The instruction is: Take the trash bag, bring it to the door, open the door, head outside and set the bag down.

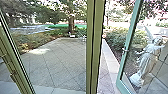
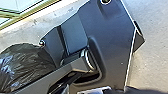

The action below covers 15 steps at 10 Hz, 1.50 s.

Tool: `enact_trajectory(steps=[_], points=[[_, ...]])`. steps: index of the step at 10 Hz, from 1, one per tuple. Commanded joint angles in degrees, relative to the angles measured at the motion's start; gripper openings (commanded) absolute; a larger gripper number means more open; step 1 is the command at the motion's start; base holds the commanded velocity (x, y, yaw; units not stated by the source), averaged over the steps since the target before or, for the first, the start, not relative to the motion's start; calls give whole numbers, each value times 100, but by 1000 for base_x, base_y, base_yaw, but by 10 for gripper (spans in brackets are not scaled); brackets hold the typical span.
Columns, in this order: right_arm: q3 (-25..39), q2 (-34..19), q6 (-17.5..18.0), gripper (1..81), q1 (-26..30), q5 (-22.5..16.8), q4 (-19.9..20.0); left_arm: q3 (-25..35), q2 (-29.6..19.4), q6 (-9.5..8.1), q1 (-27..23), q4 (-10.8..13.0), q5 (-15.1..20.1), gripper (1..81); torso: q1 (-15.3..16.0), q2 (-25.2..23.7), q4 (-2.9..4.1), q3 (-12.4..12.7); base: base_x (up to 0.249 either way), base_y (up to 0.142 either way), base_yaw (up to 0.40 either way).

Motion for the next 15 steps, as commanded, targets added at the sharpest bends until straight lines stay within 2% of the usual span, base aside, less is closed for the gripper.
enact_trajectory(steps=[1, 2, 3, 5, 6, 7, 8, 9, 10, 11, 12, 14, 15], points=[[-451, 326, -35, 811, 178, -269, 14, 5, -13, -5, -305, 39, 370, 10, 0, 0, 0, 558, 0, 0, 0], [-512, 378, -35, 811, 178, -269, 23, 5, -13, 4, -322, 39, 370, 10, 0, 2, 0, 85, 0, 0, 0], [-583, 431, -26, 811, 177, -269, 58, 5, -13, 4, -332, 47, 370, 10, 0, 0, 0, 210, 0, 0, 0], [-935, 660, -17, 811, 177, -277, 94, 5, 5, 12, -340, 48, 370, 10, -9, -6, 0, 301, 0, 0, 0], [-1129, 818, -9, 811, 168, -277, 94, 5, -12, 12, -349, 48, 370, 10, -11, -9, 563, 295, 0, 0, 0], [-1296, 959, 0, 811, 168, -277, 94, 5, -22, 12, -349, 48, 370, 10, -11, -9, 584, 290, 0, 0, 0], [-1366, 1038, -9, 811, 168, -269, 85, 5, -22, 12, -349, 48, 370, 10, -13, -9, 662, 290, 0, 0, 0], [-1392, 1090, -9, 811, 177, -277, 76, 5, -22, 12, -349, 48, 370, 10, -13, -9, 262, 290, 0, 0, 0], [-1463, 1135, -17, 811, 160, -277, 67, 5, -30, 4, -349, 48, 370, 10, -13, -9, 455, 290, 0, 0, 0], [-1541, 1221, -26, 811, 151, -277, 6, 5, -22, 4, -384, 48, 370, 10, -13, -9, 601, 290, 0, 0, 0], [-1715, 1362, -26, 811, 134, -339, -3, 5, -22, 4, -402, 48, 370, 10, -13, -9, 676, 290, 0, 0, 0], [-2339, 1801, -35, 811, -34, -269, -47, 5, -22, 135, -446, 57, 370, 10, -13, -9, 660, 293, 0, 0, 0], [-2699, 2055, -44, 811, -77, -155, -186, -30, -13, 135, -463, 65, 370, 10, -13, -9, 660, 293, 0, 0, 0]])
